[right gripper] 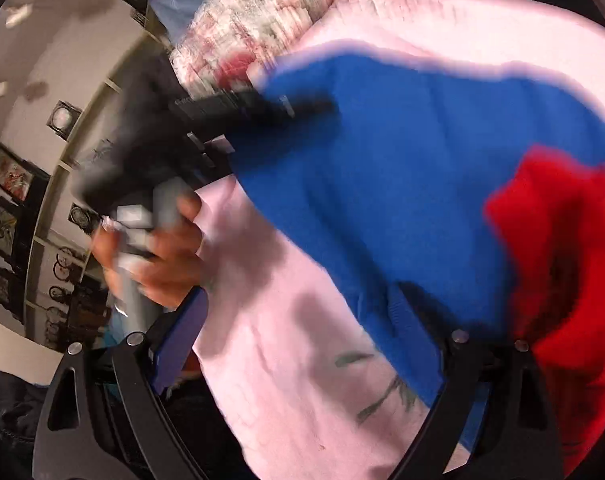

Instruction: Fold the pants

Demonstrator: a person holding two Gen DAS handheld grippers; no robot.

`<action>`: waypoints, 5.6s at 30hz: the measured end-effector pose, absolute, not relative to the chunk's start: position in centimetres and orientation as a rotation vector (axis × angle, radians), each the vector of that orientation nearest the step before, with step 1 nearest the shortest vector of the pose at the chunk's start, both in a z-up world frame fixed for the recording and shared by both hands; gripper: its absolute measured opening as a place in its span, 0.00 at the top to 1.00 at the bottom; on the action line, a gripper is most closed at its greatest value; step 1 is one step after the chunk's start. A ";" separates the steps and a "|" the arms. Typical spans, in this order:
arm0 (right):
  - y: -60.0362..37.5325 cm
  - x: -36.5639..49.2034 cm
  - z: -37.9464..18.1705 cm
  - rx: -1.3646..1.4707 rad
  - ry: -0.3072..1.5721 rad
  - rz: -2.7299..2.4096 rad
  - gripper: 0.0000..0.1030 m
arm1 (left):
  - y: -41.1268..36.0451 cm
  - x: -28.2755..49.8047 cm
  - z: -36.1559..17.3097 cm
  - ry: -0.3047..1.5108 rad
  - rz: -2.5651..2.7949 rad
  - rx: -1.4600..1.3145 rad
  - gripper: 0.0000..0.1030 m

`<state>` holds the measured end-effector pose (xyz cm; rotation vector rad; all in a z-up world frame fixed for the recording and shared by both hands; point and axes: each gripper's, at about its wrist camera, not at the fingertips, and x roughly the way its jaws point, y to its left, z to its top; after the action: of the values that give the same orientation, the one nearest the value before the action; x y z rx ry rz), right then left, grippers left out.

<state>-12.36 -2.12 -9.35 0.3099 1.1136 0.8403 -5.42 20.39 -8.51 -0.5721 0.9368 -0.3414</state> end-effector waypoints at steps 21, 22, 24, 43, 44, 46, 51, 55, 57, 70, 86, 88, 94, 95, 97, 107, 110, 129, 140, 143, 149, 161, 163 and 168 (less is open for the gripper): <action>-17.9 -15.4 -5.3 0.635 0.823 0.719 0.06 | 21.1 -6.5 -9.5 0.987 -0.260 -0.542 0.32; -17.5 -15.3 -5.4 0.629 0.830 0.728 0.06 | 21.0 -6.6 -9.6 0.979 -0.263 -0.534 0.30; -16.6 -15.2 -5.4 0.610 0.841 0.744 0.06 | 20.5 -6.1 -9.9 0.971 -0.267 -0.524 0.27; -19.4 -16.5 -4.4 0.594 0.821 0.652 0.06 | 12.8 -7.4 -3.4 0.804 -0.262 -0.192 0.83; -20.7 -16.9 -4.2 0.608 0.804 0.626 0.06 | 10.7 -8.3 -1.9 0.768 -0.283 -0.098 0.83; -23.2 -17.9 -3.9 0.634 0.763 0.570 0.06 | 6.3 -10.3 0.5 0.709 -0.363 0.051 0.83; -29.8 -21.3 -3.8 0.711 0.657 0.420 0.06 | -3.8 -13.6 0.1 0.750 -0.578 0.289 0.82; -33.5 -24.0 -5.1 0.816 0.601 0.339 0.06 | -8.6 -14.2 -4.1 0.878 -0.672 0.375 0.53; -34.7 -25.3 -6.1 0.872 0.592 0.328 0.06 | -9.2 -14.5 -4.5 0.931 -0.776 0.326 0.25; -29.3 -22.0 -3.1 0.837 0.599 0.591 0.06 | 4.9 -11.9 -0.5 0.875 -0.629 -0.043 0.08; -23.2 -18.1 -8.8 0.830 1.012 0.457 0.35 | 3.8 -11.5 -7.5 1.041 -0.677 -0.007 0.08; -23.7 -18.2 -8.7 0.860 1.010 0.454 0.35 | 3.7 -11.6 -8.2 1.051 -0.676 0.006 0.08; -23.4 -16.7 -8.4 0.874 0.950 0.393 0.40 | 4.6 -12.0 -7.0 1.025 -0.691 0.004 0.08; -23.4 -16.7 -8.6 0.864 0.943 0.387 0.57 | 4.7 -12.0 -6.8 1.021 -0.691 0.010 0.08; -23.6 -16.8 -8.9 0.851 0.939 0.384 0.85 | 5.2 -12.0 -6.5 1.020 -0.682 0.014 0.08; -25.6 -20.1 -6.8 0.766 0.914 0.364 0.28 | 6.9 -11.6 -5.0 0.980 -0.663 -0.037 0.08; -25.3 -19.5 -5.4 0.716 0.842 0.356 0.28 | 7.1 -11.7 -4.9 0.972 -0.665 -0.040 0.08; -27.8 -20.2 -9.0 0.719 1.016 0.285 0.79 | 4.9 -10.5 -6.0 1.014 -0.660 -0.034 0.08; -26.5 -18.2 -1.2 0.458 0.873 0.314 0.40 | 5.0 -11.5 -9.2 1.082 -0.626 0.067 0.07; -21.7 -13.5 -0.2 0.494 0.886 0.545 0.33 | 5.6 -11.5 -9.1 1.087 -0.613 0.062 0.05; -15.7 -2.8 -8.0 0.750 1.172 0.657 0.35 | 5.8 -11.5 -9.1 1.090 -0.611 0.048 0.05; -27.5 -11.6 -2.8 0.738 0.943 0.434 0.22 | 7.2 -9.3 -5.9 1.038 -0.709 -0.106 0.05; -30.5 -15.1 -2.6 0.769 0.913 0.384 0.18 | 6.6 -8.4 -6.5 1.069 -0.713 -0.123 0.05; -32.6 -21.9 -8.7 0.954 1.058 0.337 0.16 | 4.6 -7.8 -8.1 1.154 -0.732 -0.122 0.05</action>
<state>-21.92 -32.64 -8.69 0.9544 1.0581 0.3368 -7.78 4.59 -8.11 -0.1221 1.1536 -0.7324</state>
